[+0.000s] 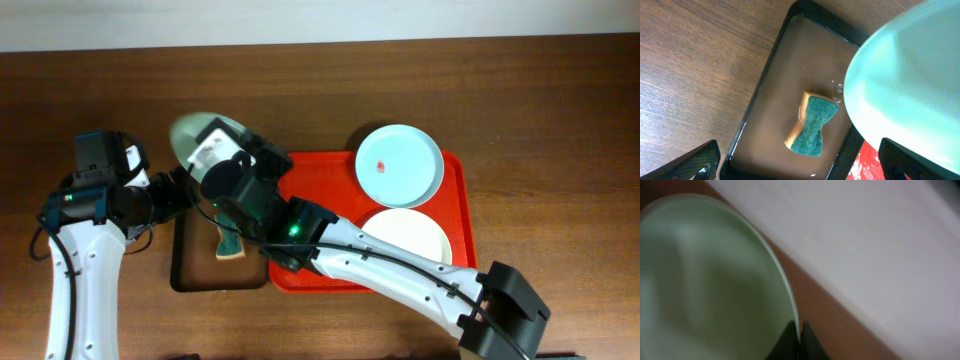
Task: Clean dirty plates on tray and stack at the side
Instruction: 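Carry the plate right and set it on the table beside the tray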
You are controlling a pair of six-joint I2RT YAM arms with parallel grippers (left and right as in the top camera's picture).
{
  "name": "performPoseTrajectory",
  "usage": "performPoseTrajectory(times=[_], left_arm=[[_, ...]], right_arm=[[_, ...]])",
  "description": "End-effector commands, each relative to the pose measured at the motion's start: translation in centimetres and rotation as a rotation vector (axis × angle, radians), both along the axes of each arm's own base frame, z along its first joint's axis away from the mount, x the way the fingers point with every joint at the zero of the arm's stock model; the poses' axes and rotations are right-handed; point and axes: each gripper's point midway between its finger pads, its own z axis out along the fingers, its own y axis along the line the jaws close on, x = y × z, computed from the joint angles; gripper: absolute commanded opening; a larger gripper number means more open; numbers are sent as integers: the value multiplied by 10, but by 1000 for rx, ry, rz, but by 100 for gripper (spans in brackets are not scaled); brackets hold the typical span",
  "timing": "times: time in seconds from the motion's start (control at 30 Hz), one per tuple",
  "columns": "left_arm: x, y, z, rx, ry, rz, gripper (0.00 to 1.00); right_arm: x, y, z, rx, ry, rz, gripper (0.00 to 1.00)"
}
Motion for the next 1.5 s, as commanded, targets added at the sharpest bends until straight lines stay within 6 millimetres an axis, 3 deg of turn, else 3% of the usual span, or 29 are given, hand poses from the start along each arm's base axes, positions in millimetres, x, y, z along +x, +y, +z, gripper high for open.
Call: performPoseTrajectory(times=[0.0, 0.17, 0.2, 0.3, 0.33, 0.47, 0.57, 0.6, 0.67, 0.8, 0.87, 0.93, 0.97, 1.0, 1.07, 1.17, 1.23, 1.3, 1.37, 1.47], left_arm=[[1, -1, 5, -5, -17, -4, 99], [1, -1, 5, -5, -17, -4, 99], [1, -1, 5, -5, -17, -4, 99], [1, -1, 5, -5, -17, -4, 99], [1, -1, 5, -5, -17, -4, 99], [1, -1, 5, -5, -17, -4, 99], [1, -1, 5, -5, -17, -4, 99], [1, -1, 5, -5, -17, -4, 99], [1, -1, 5, -5, -17, -4, 99], [1, -1, 5, -5, -17, -4, 99], [1, -1, 5, -5, -17, -4, 99], [1, -1, 5, -5, -17, -4, 99], [1, -1, 5, -5, -17, -4, 99], [1, -1, 5, -5, -17, -4, 99], [1, -1, 5, -5, -17, -4, 99], [1, -1, 5, -5, -17, -4, 99], [1, -1, 5, -5, -17, -4, 99], [1, -1, 5, -5, -17, -4, 99], [1, -1, 5, -5, -17, -4, 99], [1, -1, 5, -5, -17, -4, 99]], right_arm=[[1, -28, -31, 341, 196, -246, 4], [21, -67, -74, 519, 575, -305, 4], [31, -85, -79, 582, 662, -314, 4], [62, -158, -87, 711, 766, -436, 4], [72, -198, -92, 733, 762, -530, 4], [91, -307, -97, 861, 736, -741, 4], [72, -389, -113, 920, 758, -947, 4], [59, -423, -125, 939, 758, -1040, 4], [27, -469, -153, 953, 762, -1225, 4], [-40, -527, -205, 1083, 756, -1542, 4], [-54, -535, -214, 1096, 761, -1584, 4], [-55, -534, -215, 1099, 762, -1582, 6], [-54, -534, -215, 1101, 760, -1580, 29], [-52, -534, -215, 1082, 771, -1541, 76], [-40, -527, -207, 1096, 790, -1443, 84], [-7, -491, -168, 965, 851, -1240, 79], [7, -448, -156, 869, 906, -1103, 79], [-8, -401, -158, 732, 1041, -978, 79], [-37, -374, -161, 643, 1177, -950, 78], [-60, -353, -174, 560, 1265, -899, 75]])
